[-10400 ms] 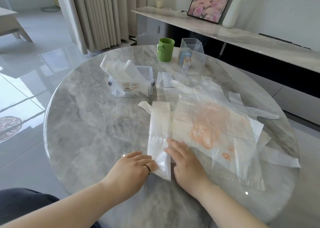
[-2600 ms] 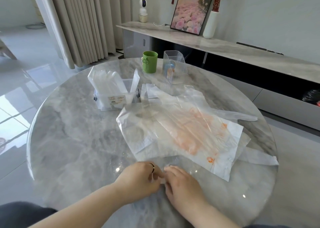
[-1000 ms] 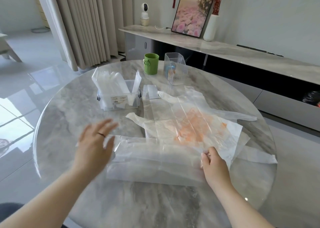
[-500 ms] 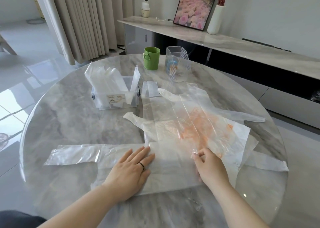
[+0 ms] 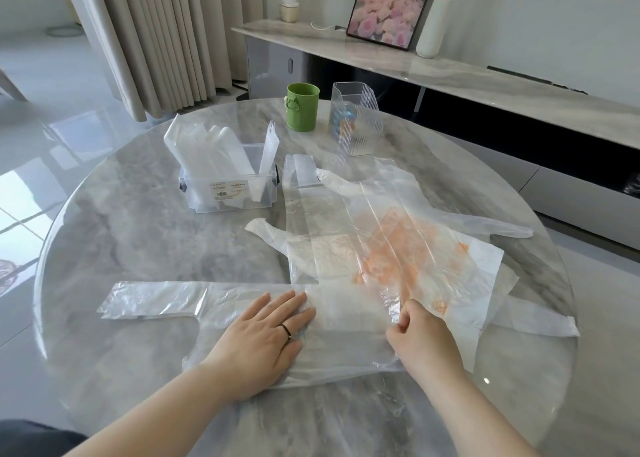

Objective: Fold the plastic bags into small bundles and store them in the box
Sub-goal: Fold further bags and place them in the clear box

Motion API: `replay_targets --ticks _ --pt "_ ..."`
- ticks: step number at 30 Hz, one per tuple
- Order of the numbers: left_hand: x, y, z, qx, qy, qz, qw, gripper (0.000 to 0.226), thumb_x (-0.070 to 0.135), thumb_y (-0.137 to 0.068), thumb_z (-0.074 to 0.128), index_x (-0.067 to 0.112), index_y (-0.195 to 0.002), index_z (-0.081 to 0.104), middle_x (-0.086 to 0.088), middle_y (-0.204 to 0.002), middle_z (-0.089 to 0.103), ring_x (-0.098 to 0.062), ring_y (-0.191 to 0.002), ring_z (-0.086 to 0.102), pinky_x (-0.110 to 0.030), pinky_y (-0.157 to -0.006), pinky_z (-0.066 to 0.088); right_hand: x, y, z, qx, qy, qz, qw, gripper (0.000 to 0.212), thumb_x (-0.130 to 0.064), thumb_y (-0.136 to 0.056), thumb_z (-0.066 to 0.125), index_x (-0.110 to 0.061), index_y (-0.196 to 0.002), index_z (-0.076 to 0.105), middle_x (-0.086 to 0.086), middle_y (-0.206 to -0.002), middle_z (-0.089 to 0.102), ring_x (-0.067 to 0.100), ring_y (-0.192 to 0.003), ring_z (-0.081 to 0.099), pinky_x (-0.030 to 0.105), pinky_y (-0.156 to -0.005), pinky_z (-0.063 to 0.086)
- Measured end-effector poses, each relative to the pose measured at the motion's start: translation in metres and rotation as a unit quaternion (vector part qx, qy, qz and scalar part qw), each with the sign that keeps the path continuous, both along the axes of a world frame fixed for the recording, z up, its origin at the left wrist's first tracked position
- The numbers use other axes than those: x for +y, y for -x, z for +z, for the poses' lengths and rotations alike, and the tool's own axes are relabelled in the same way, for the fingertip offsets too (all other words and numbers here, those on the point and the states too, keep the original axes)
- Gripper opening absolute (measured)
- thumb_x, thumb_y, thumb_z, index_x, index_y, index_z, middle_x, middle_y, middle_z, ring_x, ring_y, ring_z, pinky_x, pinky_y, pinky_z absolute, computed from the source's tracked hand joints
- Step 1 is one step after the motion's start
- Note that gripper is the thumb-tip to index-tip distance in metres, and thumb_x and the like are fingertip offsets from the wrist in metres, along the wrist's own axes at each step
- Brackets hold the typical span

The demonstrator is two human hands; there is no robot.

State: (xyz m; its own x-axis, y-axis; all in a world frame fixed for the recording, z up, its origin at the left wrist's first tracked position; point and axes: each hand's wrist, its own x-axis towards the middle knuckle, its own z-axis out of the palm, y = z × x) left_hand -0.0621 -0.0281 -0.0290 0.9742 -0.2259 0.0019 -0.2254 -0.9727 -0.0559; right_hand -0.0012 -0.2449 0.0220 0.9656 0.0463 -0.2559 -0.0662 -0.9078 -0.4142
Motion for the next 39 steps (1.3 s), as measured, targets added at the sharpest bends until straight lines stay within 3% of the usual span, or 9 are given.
replay_targets --ticks 4,8,11,13,16,22,31,35,39 --pt "0.000 0.001 -0.003 -0.003 -0.004 0.002 1.000 0.066 0.039 -0.098 0.002 0.030 -0.113 0.065 0.009 -0.119 0.064 -0.009 -0.116 0.055 -0.025 -0.107 0.008 0.000 0.004 0.003 -0.024 0.054 0.032 0.998 0.006 -0.018 -0.096 0.037 -0.018 -0.100 0.041 0.000 -0.086 0.062 0.021 -0.078 0.055 0.026 -0.063 0.037" --pt "-0.002 0.001 -0.001 -0.009 -0.026 -0.005 1.000 0.067 0.039 -0.098 0.002 0.028 -0.112 0.066 0.007 -0.118 0.065 -0.011 -0.117 0.055 -0.027 -0.107 0.008 0.001 0.006 0.012 -0.084 0.164 0.053 0.982 0.050 -0.016 -0.091 0.048 -0.014 -0.136 0.026 0.000 -0.094 0.062 0.022 -0.084 0.056 0.028 -0.066 0.042" --pt "-0.006 0.002 0.001 -0.017 -0.031 -0.008 0.999 0.069 0.040 -0.098 0.001 0.027 -0.110 0.068 0.006 -0.116 0.066 -0.010 -0.108 0.062 -0.029 -0.107 0.009 0.012 0.017 -0.004 -0.334 0.138 0.119 0.925 0.074 -0.007 -0.058 0.078 -0.009 -0.125 0.046 0.010 -0.105 0.066 0.029 -0.103 0.058 0.038 -0.092 0.046" --pt "-0.008 0.003 0.002 -0.020 -0.031 -0.015 0.999 0.070 0.040 -0.098 0.001 0.027 -0.109 0.068 0.006 -0.115 0.067 -0.010 -0.108 0.063 -0.029 -0.106 0.010 0.032 0.037 -0.018 -0.392 0.057 0.220 0.891 0.057 -0.019 -0.072 0.059 -0.010 -0.125 0.043 0.012 -0.128 0.054 0.029 -0.132 0.032 0.036 -0.111 0.021" --pt "-0.009 0.002 0.002 -0.007 -0.029 -0.019 0.999 0.069 0.039 -0.098 0.001 0.026 -0.110 0.068 0.005 -0.116 0.066 -0.010 -0.109 0.062 -0.028 -0.106 0.010 0.059 0.057 -0.044 -0.341 0.062 0.286 0.893 0.060 -0.040 -0.074 0.036 -0.012 -0.127 0.040 0.006 -0.136 0.042 0.020 -0.144 0.000 0.029 -0.110 0.010" --pt "-0.006 0.004 0.004 0.003 -0.012 -0.011 1.000 0.069 0.040 -0.098 0.002 0.026 -0.111 0.068 0.005 -0.116 0.066 -0.010 -0.108 0.062 -0.029 -0.107 0.008 0.010 0.043 -0.057 -0.207 0.182 0.236 0.932 0.055 -0.047 -0.096 0.005 -0.017 -0.121 0.043 0.000 -0.121 0.064 0.018 -0.126 0.034 0.028 -0.108 0.006" --pt "-0.007 0.008 0.004 -0.067 0.072 -0.003 0.995 0.043 0.043 -0.094 0.022 0.022 -0.124 0.044 0.002 -0.120 0.064 -0.013 -0.118 0.054 -0.027 -0.109 0.009 -0.024 0.034 -0.039 -0.369 0.136 0.225 0.892 0.053 -0.041 -0.097 0.008 -0.014 -0.124 0.045 0.004 -0.136 0.047 0.016 -0.145 0.001 0.028 -0.115 0.002" --pt "-0.007 0.012 0.007 -0.126 0.126 -0.023 0.984 0.045 0.043 -0.098 0.010 0.022 -0.112 0.047 0.002 -0.107 0.068 -0.012 -0.109 0.045 -0.026 -0.108 0.015 0.007 0.050 -0.028 -0.377 0.108 0.392 0.832 0.044 -0.050 -0.047 0.070 -0.022 -0.081 0.073 -0.004 -0.093 0.073 0.013 -0.100 0.064 0.027 -0.109 0.014" --pt "-0.008 0.023 0.009 -0.111 0.106 -0.077 0.985 0.047 0.054 -0.092 0.024 0.028 -0.102 0.062 0.009 -0.100 0.068 -0.008 -0.103 0.045 -0.027 -0.100 0.028 0.022 0.052 -0.033 -0.380 0.124 0.404 0.823 0.014 -0.033 -0.040 0.061 -0.021 -0.046 0.064 -0.008 -0.053 0.059 0.005 -0.049 0.061 0.022 -0.094 0.038"
